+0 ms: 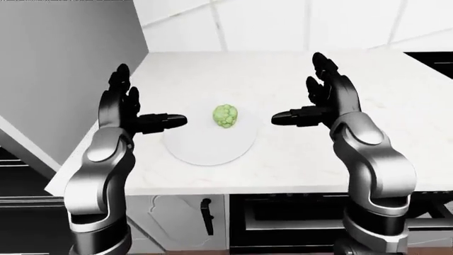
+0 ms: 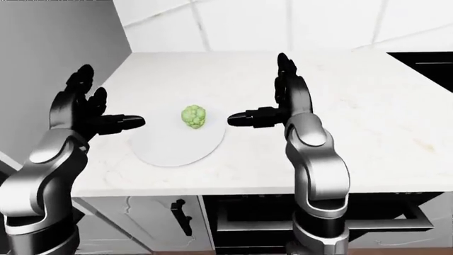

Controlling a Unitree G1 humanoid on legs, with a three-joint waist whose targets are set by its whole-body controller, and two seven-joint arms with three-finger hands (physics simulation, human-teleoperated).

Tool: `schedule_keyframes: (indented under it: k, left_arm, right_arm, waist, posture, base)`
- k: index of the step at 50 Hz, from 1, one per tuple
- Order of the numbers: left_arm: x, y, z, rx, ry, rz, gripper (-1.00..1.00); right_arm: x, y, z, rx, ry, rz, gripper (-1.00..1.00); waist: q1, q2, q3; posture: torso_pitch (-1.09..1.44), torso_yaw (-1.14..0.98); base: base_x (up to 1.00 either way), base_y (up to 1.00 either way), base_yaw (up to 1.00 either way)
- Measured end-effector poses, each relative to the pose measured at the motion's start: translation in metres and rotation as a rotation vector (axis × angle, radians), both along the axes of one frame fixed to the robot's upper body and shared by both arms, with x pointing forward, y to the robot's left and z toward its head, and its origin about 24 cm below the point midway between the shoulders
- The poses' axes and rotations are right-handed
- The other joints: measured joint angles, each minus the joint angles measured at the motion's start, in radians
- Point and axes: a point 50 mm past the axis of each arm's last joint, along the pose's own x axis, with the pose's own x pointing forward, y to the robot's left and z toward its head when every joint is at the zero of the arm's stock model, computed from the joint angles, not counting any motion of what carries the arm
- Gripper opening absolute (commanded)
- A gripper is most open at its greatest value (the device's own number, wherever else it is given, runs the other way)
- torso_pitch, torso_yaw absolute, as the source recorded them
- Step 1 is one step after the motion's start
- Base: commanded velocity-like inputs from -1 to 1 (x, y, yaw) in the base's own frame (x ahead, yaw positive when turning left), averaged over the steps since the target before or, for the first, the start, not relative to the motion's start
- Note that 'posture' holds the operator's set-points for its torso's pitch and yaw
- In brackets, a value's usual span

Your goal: Place the broccoli on the top rack of the oven.

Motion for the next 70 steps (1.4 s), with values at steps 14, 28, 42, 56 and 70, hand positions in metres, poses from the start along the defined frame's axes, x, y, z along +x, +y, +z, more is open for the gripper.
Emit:
schedule_keyframes:
  k: [14,28,42,56,70]
  left_arm:
    - [0.000,0.000,0.000,0.001,0.000,0.001,1.00]
    - [-0.003,0.011,0.011,0.002,-0.015,0.020,1.00]
    - [-0.002,0.007,0.006,-0.002,-0.002,0.010,1.00]
    - [-0.002,0.004,0.007,-0.001,-0.008,0.004,1.00]
    - [0.000,0.005,0.008,-0.003,-0.009,0.004,1.00]
  right_arm:
    - [0.028,0.014,0.009,-0.024,0.014,0.033,1.00]
    - [0.054,0.051,0.024,-0.062,0.024,0.130,1.00]
    - [0.054,0.071,0.017,-0.085,0.028,0.193,1.00]
    - [0.050,0.085,-0.001,-0.152,0.049,0.227,0.87]
    - [0.060,0.097,-0.013,-0.173,0.063,0.249,0.73]
  waist:
    - [-0.005,0.005,0.000]
    - [-0.001,0.009,0.000]
    - [-0.001,0.014,0.001]
    - [-0.004,0.019,-0.001]
    - [-0.007,0.023,-0.002]
  posture:
    - [0.00,0.00]
    - [0.00,0.00]
    - [0.00,0.00]
    - [0.00,0.00]
    - [0.00,0.00]
  base:
    - [0.00,0.00,0.00]
    - [0.00,0.00,0.00]
    - [0.00,0.00,0.00]
    - [0.00,0.00,0.00]
    - [0.00,0.00,0.00]
